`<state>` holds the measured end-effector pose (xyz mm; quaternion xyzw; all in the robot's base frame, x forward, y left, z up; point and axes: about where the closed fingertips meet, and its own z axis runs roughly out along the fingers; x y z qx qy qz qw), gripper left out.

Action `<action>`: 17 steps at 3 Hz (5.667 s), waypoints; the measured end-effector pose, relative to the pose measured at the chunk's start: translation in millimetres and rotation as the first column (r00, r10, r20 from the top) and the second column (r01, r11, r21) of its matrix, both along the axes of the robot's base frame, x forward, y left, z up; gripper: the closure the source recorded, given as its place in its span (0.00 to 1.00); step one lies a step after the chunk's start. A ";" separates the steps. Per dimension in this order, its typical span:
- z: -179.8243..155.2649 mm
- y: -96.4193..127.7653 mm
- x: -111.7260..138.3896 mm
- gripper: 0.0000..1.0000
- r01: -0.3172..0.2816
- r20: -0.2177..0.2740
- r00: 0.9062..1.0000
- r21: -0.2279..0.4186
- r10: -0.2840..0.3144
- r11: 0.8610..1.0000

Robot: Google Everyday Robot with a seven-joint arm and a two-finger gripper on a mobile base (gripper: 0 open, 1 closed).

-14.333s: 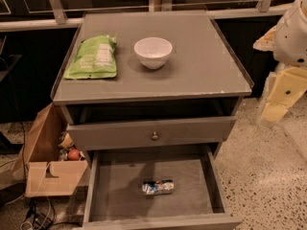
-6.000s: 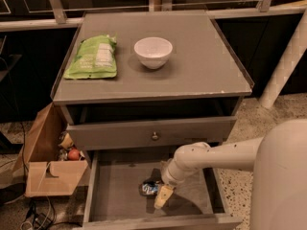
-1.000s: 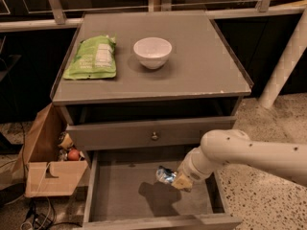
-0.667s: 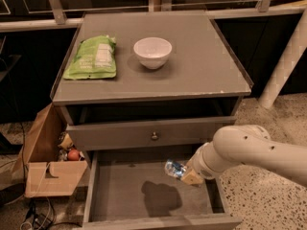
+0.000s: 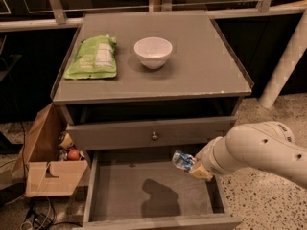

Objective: Pick redbull can from middle drawer and place on counter

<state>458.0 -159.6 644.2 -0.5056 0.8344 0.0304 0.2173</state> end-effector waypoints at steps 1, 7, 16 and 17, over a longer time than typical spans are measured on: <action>20.8 -5.0 14.0 1.00 0.001 0.047 0.999 -0.021 0.000 1.000; 143.6 -68.9 34.2 1.00 0.170 0.260 0.954 -0.074 -0.146 0.983; 232.5 -31.9 218.2 1.00 0.077 0.398 0.917 -0.180 0.002 0.981; 212.3 -30.7 221.6 1.00 0.065 0.356 0.934 -0.182 0.004 0.981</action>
Offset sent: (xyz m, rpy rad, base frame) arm 0.0525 -0.0513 0.0989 -0.0906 -0.1869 -0.0884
